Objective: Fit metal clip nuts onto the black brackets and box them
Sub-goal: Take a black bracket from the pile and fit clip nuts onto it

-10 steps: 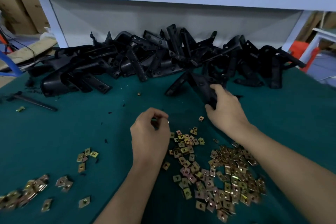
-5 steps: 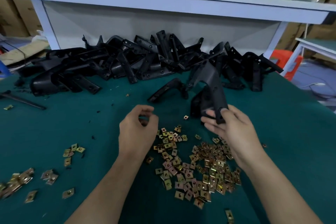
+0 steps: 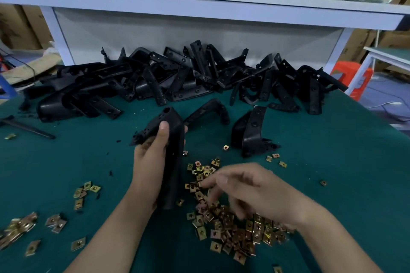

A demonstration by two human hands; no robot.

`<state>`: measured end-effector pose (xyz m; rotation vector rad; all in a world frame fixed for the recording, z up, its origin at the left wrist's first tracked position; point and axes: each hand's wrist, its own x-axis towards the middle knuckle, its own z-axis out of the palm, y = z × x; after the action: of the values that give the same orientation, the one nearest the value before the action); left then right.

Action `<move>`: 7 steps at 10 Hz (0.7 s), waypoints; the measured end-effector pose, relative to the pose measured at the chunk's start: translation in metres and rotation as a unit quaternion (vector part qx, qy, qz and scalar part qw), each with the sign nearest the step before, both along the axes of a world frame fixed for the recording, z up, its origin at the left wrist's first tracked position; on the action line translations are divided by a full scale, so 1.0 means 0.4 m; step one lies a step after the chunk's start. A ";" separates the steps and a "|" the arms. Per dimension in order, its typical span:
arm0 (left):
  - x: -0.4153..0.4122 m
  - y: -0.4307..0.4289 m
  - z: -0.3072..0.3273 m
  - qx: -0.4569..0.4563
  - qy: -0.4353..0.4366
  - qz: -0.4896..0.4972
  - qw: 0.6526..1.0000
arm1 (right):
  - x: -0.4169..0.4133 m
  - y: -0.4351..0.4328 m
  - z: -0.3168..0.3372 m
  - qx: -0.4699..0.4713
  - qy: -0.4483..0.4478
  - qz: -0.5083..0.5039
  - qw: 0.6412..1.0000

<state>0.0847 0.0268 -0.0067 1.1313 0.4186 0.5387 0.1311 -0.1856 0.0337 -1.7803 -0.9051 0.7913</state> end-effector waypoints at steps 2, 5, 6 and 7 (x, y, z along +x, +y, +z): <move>0.010 0.028 0.008 -0.220 -0.066 -0.154 0.961 | 0.058 -0.086 -0.012 -0.208 -0.225 -0.008 0.952; -0.019 0.019 0.025 -0.247 -0.007 -0.025 0.969 | 0.052 -0.072 -0.013 -0.151 -0.239 -0.044 0.958; 0.006 0.017 0.013 -0.020 -0.033 -0.224 0.974 | 0.046 -0.072 -0.009 -0.134 -0.223 -0.056 0.964; -0.006 0.012 0.015 -0.037 -0.067 -0.291 0.954 | 0.046 -0.069 -0.006 -0.080 -0.204 -0.092 0.971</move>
<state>0.0822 0.0316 -0.0009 1.0738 -0.0230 0.0782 0.1495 -0.2131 0.0312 -2.1826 -0.9378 0.3918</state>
